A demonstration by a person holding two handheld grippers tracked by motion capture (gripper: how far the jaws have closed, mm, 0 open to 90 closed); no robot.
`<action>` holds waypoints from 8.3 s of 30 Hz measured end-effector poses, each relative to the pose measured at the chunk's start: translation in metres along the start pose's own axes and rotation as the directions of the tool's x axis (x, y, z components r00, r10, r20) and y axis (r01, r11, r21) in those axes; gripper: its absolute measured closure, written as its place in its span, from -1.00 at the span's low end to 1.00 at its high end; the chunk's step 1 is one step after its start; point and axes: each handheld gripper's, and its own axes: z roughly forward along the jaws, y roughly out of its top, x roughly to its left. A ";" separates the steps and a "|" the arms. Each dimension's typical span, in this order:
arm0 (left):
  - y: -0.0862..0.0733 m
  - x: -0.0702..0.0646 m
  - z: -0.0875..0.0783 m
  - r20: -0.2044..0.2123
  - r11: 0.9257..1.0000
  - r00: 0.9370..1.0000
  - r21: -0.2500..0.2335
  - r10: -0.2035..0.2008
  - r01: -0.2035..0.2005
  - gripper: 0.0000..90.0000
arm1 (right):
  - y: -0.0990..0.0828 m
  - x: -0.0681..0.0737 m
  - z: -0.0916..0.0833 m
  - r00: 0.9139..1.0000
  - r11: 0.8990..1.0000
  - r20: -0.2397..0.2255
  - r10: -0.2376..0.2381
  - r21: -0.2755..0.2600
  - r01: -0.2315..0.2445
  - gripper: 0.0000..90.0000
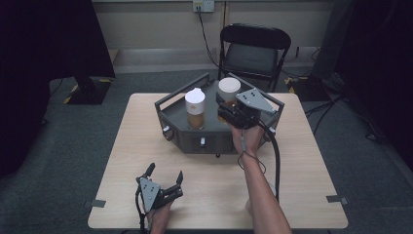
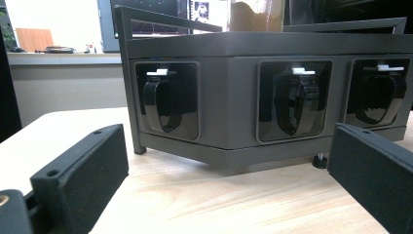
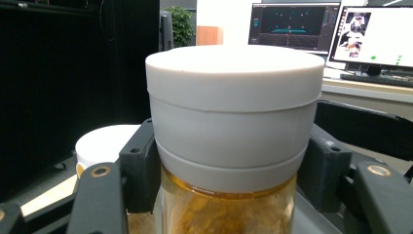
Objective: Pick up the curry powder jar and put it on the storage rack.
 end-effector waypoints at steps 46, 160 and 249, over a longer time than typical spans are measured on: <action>0.000 0.000 0.000 0.002 1.000 1.000 0.001 0.001 -0.001 -0.98 | -0.024 0.003 0.033 0.999 0.997 0.013 0.050 0.053 -0.051 -0.23; 0.000 0.000 0.000 0.002 1.000 1.000 0.000 0.001 -0.001 -0.98 | -0.019 0.011 -0.009 0.987 0.986 0.026 0.161 -0.039 -0.160 -1.00; 0.000 0.000 0.000 0.001 1.000 1.000 0.001 0.002 -0.002 -0.98 | -0.100 -0.006 -0.186 0.954 0.983 0.267 0.135 -0.154 -0.096 -1.00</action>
